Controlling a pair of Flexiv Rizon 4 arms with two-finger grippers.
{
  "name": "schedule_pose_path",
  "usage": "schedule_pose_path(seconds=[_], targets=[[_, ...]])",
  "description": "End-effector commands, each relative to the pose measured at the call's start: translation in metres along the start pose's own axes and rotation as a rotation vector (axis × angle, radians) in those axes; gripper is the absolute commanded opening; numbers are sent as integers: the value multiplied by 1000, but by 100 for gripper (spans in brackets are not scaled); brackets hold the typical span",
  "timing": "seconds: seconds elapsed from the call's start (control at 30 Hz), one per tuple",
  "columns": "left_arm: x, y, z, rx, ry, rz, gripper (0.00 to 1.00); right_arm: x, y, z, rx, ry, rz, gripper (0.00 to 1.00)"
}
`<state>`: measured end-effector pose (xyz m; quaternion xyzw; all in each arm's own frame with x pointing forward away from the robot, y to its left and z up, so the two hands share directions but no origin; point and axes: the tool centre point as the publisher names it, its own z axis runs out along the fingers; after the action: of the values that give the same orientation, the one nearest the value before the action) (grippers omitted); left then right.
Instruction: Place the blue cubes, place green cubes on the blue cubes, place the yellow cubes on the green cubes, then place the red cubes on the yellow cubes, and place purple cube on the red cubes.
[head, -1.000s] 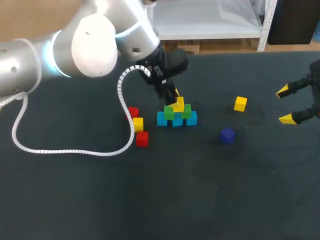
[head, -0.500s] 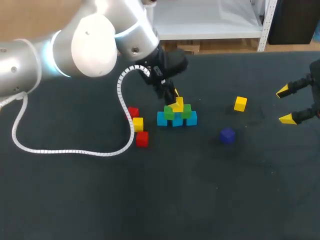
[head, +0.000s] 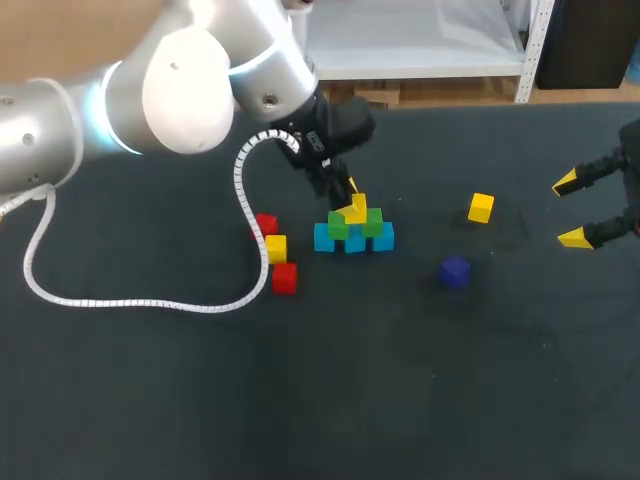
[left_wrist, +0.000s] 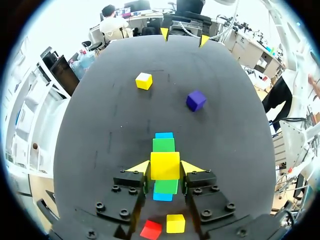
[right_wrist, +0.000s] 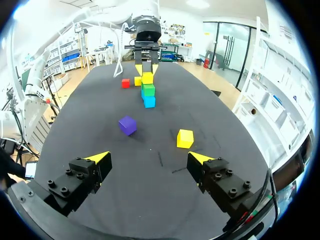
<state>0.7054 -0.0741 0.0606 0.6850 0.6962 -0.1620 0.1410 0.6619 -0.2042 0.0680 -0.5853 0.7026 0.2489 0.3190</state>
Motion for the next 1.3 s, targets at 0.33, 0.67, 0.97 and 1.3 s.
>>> schedule_pose_path(seconds=[0.33,0.67,0.97,1.3], targets=[[-1,4,1,7,5,-1,27,0,0,0,0,-1,-1,100],[-1,4,1,11,2,-4,42,0,0,0,0,-1,-1,100],[-1,5,1,13,1,-2,51,0,0,0,0,-1,-1,100],[4,-4,-9,24,-10,31,100,0,0,0,0,-1,-1,100]])
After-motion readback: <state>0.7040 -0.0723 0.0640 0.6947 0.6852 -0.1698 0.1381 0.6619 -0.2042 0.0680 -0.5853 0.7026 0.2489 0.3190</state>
